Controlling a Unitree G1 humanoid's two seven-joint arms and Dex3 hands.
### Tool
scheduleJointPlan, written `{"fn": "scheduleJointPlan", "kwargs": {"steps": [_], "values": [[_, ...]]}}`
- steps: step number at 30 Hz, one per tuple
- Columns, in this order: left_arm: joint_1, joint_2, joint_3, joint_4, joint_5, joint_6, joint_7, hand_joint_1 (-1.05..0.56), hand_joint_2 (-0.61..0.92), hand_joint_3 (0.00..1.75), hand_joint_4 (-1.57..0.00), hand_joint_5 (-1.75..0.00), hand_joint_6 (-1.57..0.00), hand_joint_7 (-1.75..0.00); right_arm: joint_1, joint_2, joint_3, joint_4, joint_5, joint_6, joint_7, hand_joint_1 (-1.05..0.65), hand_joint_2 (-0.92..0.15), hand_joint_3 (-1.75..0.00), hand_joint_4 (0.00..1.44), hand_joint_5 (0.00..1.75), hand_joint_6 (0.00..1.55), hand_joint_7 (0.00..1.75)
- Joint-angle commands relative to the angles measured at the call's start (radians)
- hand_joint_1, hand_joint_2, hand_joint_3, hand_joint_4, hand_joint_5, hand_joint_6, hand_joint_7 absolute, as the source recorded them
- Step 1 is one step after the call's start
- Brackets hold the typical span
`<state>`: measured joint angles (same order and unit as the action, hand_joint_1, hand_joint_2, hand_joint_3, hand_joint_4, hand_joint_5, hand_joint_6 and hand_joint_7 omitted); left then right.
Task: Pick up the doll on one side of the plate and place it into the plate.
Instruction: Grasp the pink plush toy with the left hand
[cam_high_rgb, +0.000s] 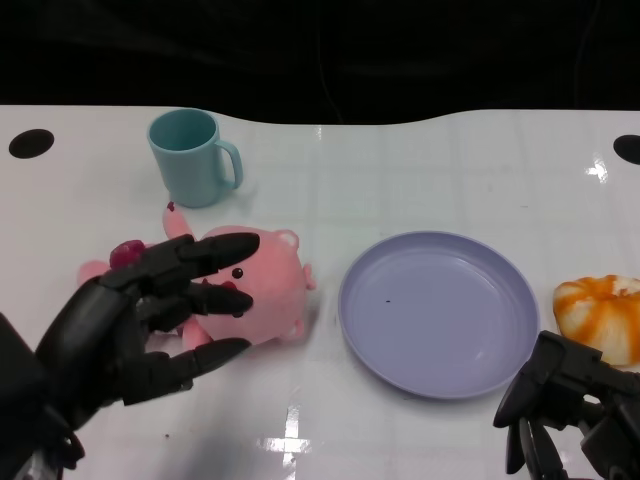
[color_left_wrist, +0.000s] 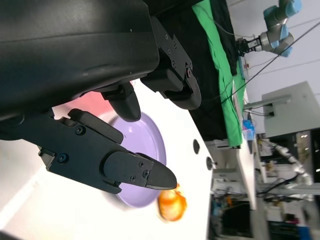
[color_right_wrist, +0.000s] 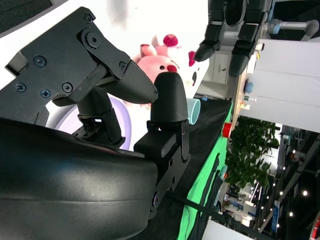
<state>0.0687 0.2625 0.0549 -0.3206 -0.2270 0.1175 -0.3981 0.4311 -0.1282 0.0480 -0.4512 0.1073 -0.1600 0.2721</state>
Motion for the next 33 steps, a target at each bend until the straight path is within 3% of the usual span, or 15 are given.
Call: {"fn": "scheduleJointPlan", "kwargs": {"steps": [1,19,33], "values": [[-0.046,0.070,0.003,0.006,0.088,-0.025,0.004,-0.56,0.92,0.09,-0.09,-0.83,-0.39,-0.05,0.002,-0.003,-0.005,0.002,0.008,-0.003,-0.006,-0.15,-0.42,-1.47,0.71,1.75,0.58,1.56],[-0.251,0.292,-0.094,0.139,0.536,-0.135,-0.003,-0.63,0.92,0.04,0.00,-0.55,-0.24,0.00,0.009,-0.005,-0.009,-0.006,0.015,-0.001,-0.006,-0.15,-0.43,-1.46,0.70,1.75,0.58,1.54],[-0.380,0.357,-0.241,0.216,0.833,-0.038,-0.042,-0.70,0.91,0.00,0.00,-0.36,-0.12,0.00,0.015,-0.010,-0.013,-0.016,0.022,0.004,-0.005,-0.17,-0.42,-1.46,0.70,1.75,0.57,1.54]]}}
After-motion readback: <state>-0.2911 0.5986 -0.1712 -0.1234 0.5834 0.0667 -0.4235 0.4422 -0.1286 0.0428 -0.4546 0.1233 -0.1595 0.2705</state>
